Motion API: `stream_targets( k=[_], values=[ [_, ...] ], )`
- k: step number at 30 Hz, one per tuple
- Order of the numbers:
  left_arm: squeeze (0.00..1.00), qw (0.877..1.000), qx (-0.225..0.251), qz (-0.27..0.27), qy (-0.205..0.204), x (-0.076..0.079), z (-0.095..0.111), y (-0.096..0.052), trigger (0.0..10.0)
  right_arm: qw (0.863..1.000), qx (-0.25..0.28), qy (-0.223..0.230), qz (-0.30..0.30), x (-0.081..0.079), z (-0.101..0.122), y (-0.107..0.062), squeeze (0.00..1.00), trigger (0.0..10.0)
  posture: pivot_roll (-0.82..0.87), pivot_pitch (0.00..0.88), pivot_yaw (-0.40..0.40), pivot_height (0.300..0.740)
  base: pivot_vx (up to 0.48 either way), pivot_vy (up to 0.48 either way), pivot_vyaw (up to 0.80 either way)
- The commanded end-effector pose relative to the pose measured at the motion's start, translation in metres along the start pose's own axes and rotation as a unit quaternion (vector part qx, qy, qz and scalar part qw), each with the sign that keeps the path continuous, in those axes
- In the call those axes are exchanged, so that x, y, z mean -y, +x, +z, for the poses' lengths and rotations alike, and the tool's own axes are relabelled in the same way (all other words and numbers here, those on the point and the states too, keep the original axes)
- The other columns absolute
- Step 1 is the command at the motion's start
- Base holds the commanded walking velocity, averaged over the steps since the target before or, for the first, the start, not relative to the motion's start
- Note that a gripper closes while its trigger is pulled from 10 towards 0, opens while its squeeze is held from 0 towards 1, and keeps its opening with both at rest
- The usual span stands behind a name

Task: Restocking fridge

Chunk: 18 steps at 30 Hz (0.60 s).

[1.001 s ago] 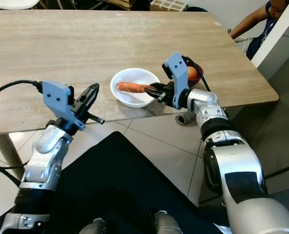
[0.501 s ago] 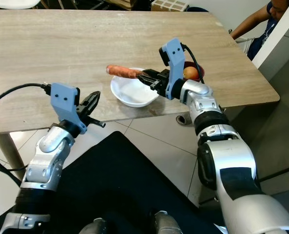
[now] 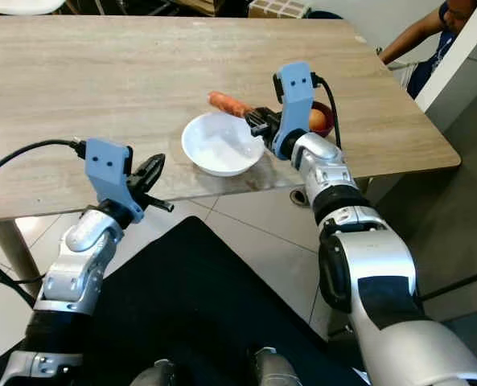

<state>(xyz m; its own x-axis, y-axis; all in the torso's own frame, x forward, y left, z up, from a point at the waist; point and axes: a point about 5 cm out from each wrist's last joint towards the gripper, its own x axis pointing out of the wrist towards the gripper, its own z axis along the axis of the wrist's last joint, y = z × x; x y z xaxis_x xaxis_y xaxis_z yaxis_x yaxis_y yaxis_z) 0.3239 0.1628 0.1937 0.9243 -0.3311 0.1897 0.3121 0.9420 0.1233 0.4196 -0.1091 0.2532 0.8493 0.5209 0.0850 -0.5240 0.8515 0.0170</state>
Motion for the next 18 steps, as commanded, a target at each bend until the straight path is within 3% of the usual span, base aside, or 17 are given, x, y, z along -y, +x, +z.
stream_targets(
  k=[1,18],
  values=[
    [0.00,1.000,-0.012,-0.002,0.007,-0.001,-0.003,-0.004,10.0,0.999,-0.008,0.038,-0.014,0.000,-0.013,-0.002,0.00,10.0,-0.03,0.164,-0.085,0.740,0.000,0.000,0.00],
    [0.00,1.000,-0.011,-0.003,0.010,-0.001,-0.003,-0.005,10.0,0.998,-0.005,0.066,-0.005,-0.023,-0.019,0.009,0.00,10.0,-0.03,0.169,-0.090,0.740,0.000,0.000,0.00]
  ],
)
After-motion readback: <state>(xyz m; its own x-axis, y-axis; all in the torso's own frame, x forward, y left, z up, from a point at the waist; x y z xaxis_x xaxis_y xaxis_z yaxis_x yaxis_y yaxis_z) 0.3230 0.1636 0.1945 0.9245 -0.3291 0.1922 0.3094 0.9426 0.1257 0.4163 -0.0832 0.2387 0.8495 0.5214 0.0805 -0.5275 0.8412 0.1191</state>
